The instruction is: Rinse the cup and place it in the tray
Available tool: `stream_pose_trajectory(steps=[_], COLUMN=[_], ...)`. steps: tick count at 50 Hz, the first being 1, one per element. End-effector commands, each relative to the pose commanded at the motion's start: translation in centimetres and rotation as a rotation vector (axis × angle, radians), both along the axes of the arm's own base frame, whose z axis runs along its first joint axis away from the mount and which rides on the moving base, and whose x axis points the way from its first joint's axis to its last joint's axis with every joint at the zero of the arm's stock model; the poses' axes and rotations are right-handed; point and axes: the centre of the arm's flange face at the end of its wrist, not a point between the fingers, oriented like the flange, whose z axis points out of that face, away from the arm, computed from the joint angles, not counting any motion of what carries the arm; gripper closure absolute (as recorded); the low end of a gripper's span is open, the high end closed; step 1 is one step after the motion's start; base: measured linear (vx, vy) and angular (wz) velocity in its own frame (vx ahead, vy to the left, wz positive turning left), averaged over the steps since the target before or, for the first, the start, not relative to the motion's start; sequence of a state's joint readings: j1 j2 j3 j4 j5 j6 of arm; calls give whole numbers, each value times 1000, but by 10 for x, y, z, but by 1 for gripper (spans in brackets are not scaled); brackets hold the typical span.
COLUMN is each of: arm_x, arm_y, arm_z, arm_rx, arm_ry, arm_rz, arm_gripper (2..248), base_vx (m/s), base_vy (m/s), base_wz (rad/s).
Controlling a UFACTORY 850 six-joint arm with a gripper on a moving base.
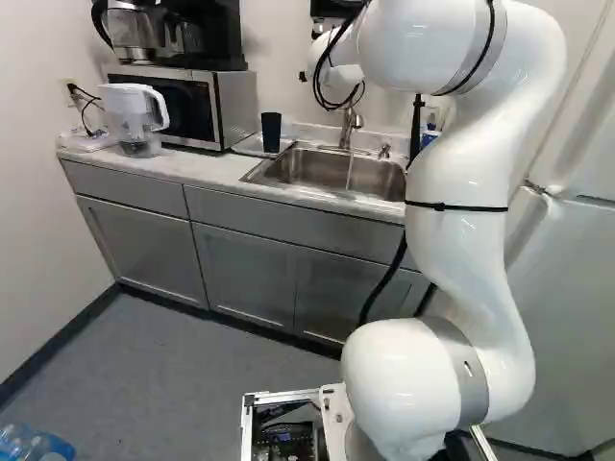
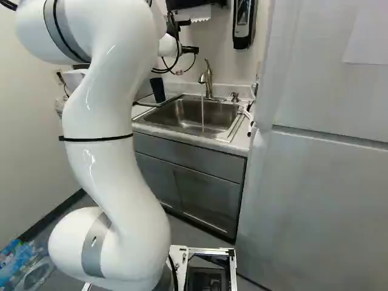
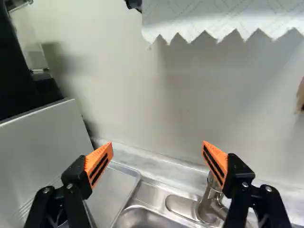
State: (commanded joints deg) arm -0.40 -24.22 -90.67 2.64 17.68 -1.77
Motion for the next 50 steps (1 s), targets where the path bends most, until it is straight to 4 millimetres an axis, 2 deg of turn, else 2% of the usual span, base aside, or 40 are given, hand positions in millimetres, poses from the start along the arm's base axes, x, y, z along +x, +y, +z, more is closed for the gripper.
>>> stream_pose_trajectory(steps=[23,50], arm_x=[13,45], arm_y=[-26,-34], arm_z=[-2,-10], arm_rx=[0,0], arm_ry=[-8,-4], arm_rz=[-36,-44], arm_gripper=[3,3], base_vx=[0,0], base_vy=[0,0], base_wz=[0,0])
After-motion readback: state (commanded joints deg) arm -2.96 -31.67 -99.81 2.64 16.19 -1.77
